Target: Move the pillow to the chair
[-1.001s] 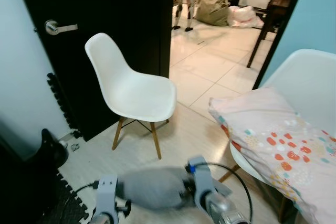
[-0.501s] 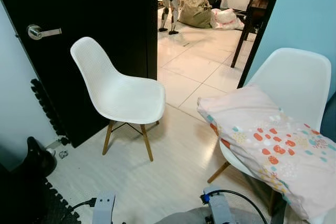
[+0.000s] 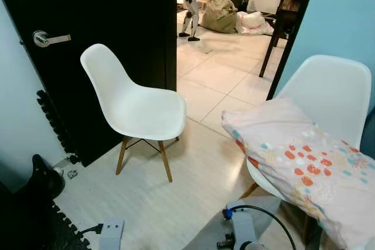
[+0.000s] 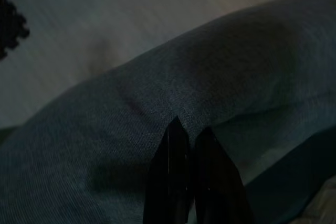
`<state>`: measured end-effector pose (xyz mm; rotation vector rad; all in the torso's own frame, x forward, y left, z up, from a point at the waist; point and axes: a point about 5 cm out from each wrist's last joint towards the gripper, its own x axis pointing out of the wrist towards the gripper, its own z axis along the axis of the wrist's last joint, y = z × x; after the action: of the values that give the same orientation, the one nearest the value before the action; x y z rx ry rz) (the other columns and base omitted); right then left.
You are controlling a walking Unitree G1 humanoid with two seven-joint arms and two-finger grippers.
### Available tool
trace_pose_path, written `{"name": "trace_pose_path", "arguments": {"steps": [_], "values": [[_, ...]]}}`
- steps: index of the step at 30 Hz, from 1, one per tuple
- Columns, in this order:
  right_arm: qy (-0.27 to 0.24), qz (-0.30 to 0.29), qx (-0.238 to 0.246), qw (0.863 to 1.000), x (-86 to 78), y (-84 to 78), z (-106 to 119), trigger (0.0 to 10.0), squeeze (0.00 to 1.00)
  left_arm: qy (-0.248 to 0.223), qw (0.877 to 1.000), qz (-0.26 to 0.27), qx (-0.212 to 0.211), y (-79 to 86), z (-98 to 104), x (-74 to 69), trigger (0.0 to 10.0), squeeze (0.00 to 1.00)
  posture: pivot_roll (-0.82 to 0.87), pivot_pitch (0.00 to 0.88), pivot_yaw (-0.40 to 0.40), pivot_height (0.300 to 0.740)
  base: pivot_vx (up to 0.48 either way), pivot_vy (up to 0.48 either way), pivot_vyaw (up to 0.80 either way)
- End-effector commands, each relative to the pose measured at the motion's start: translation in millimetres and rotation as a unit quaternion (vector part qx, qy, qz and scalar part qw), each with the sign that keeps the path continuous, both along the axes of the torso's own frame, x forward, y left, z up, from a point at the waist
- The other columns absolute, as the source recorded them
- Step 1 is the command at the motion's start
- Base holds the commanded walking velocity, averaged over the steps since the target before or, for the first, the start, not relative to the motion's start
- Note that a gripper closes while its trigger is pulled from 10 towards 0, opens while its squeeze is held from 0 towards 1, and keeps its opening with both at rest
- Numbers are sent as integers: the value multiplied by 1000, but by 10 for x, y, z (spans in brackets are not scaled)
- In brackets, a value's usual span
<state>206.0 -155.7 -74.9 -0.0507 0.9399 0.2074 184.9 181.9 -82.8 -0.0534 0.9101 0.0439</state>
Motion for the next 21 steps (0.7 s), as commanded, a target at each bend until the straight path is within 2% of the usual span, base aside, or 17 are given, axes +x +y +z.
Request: {"name": "trace_pose_path", "arguments": {"steps": [1,5,6,9,12,13,21], "values": [[11,16,1,1000,-32,35,-20,10000,0,5,1000,15,3,36,2,4,10000,0,112,0,-82,740,0,0,0],[19,37,0,999,-44,57,-26,10000,0,-21,1000,10,5,49,74,133,10000,0,182,0,-119,740,0,0,0],[24,17,-2,1000,-44,35,-30,10000,0,-32,999,2,8,71,108,184,10000,0,189,0,-118,740,0,0,0],[26,-8,15,1000,-34,93,-29,10000,0,-35,999,8,4,102,112,183,10000,0,183,0,-114,740,0,0,0],[14,45,17,999,4,240,-2,10000,0,-27,1000,3,0,97,86,135,10000,0,178,0,-108,740,0,0,0],[11,40,23,999,24,258,9,10000,0,-24,1000,3,-1,90,76,119,10000,0,178,0,-107,740,0,0,0],[13,21,24,999,37,221,13,10000,0,-12,1000,-5,-9,3,34,62,10000,0,181,0,-89,740,0,0,0]]}}
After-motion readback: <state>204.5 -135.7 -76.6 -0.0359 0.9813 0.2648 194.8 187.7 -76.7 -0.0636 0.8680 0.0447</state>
